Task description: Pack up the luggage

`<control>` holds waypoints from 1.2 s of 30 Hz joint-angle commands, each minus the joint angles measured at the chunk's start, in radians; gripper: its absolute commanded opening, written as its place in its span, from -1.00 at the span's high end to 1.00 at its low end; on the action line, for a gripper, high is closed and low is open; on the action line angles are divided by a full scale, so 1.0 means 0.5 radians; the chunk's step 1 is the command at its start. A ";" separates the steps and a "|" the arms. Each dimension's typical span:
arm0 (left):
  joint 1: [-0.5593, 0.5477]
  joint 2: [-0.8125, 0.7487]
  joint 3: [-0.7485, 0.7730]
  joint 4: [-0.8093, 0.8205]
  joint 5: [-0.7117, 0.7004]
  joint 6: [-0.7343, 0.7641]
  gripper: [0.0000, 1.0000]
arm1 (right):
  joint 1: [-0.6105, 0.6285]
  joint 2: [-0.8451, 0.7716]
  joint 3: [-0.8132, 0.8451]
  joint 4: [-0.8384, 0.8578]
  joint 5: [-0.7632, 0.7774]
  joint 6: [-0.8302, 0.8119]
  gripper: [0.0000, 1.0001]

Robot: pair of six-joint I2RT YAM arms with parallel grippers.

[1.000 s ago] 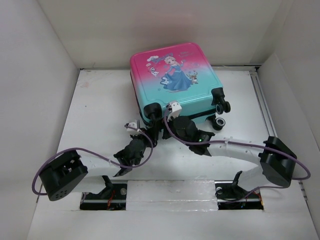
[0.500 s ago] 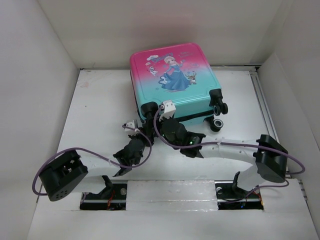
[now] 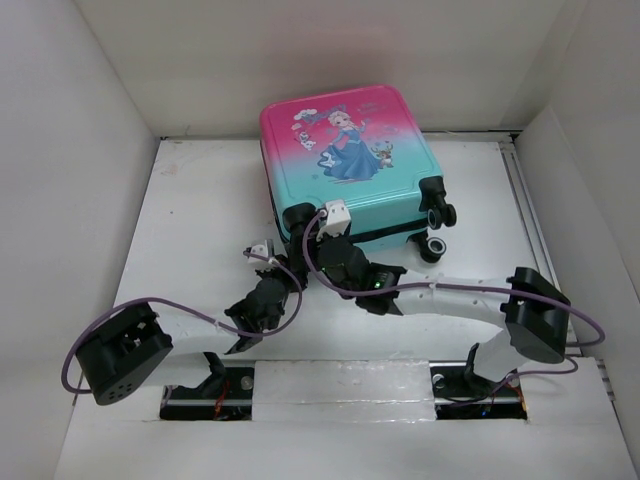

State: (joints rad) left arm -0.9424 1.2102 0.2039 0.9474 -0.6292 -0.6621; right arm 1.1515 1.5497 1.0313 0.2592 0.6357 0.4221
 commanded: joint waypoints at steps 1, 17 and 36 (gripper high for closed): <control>-0.014 -0.040 -0.021 0.075 -0.015 0.029 1.00 | -0.017 -0.019 0.048 -0.086 -0.069 -0.007 -0.84; -0.014 -0.079 -0.021 0.011 -0.091 0.029 1.00 | -0.017 -0.019 0.045 -0.107 0.069 -0.065 1.00; 0.075 -0.285 0.059 -0.526 -0.462 0.088 1.00 | -0.079 -0.795 -0.614 -0.392 -0.090 0.021 1.00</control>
State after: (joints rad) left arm -0.9367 1.0966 0.2203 0.7780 -0.6518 -0.6464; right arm 1.1355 1.2186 0.7605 0.1764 0.5385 0.4377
